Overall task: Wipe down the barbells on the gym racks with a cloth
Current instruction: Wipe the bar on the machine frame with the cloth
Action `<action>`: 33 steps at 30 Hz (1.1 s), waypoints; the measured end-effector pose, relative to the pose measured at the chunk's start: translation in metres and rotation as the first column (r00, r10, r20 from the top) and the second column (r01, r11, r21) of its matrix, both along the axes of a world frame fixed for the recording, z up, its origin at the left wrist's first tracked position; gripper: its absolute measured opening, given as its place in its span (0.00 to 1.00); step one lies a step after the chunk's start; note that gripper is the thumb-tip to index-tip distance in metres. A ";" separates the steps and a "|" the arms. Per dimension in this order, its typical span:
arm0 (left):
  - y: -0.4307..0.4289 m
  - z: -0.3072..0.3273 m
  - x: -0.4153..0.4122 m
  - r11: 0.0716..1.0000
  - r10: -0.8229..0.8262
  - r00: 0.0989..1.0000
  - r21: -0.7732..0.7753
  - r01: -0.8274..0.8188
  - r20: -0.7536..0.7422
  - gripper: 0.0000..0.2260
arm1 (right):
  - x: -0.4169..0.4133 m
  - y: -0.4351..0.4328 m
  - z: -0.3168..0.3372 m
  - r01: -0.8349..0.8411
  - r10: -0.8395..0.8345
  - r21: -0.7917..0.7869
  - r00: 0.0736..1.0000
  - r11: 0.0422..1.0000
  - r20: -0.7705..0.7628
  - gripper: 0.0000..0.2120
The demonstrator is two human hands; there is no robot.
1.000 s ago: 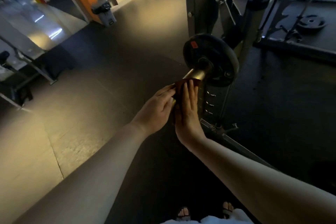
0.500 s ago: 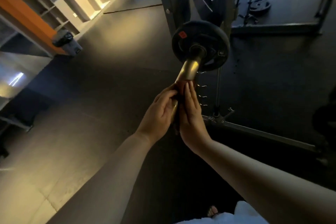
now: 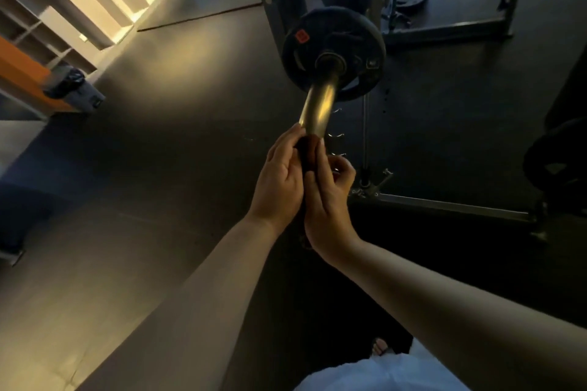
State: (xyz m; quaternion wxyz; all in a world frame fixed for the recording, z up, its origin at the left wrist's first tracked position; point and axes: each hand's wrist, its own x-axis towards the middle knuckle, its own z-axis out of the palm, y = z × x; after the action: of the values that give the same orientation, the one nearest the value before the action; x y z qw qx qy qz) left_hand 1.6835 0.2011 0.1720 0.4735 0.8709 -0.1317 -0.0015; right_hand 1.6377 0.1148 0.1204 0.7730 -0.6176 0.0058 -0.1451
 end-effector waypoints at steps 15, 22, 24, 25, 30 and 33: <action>-0.002 -0.008 0.002 0.999 0.030 0.999 -0.034 -0.031 -0.017 0.18 | 0.020 -0.007 -0.006 -0.095 0.092 0.071 0.995 0.993 0.034 0.26; -0.002 -0.007 -0.001 0.998 0.039 0.999 -0.053 -0.039 -0.006 0.20 | 0.004 0.004 -0.004 -0.138 0.138 0.193 0.990 0.971 0.014 0.26; -0.001 -0.009 -0.001 0.995 0.042 0.999 -0.085 -0.044 -0.022 0.23 | -0.007 0.008 -0.012 -0.158 0.154 0.156 0.987 0.975 0.040 0.27; -0.001 -0.010 0.001 0.993 0.044 0.999 -0.110 -0.047 -0.031 0.22 | -0.003 0.004 -0.013 -0.159 0.153 0.136 0.987 0.978 0.048 0.28; -0.001 -0.009 0.005 0.975 0.015 0.988 -0.215 -0.048 -0.153 0.18 | 0.040 -0.023 -0.003 -0.121 0.121 0.020 0.993 0.992 0.008 0.25; 0.001 -0.012 0.003 0.976 0.049 0.985 -0.203 -0.083 -0.166 0.19 | 0.028 -0.018 -0.003 -0.129 0.128 0.063 0.992 0.990 0.014 0.27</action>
State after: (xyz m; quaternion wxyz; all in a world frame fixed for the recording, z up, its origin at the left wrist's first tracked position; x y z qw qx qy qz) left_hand 1.6866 0.2022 0.1601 0.5711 0.8173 -0.0636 -0.0416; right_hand 1.6661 0.0972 0.1176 0.7999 -0.5912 -0.0332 -0.0978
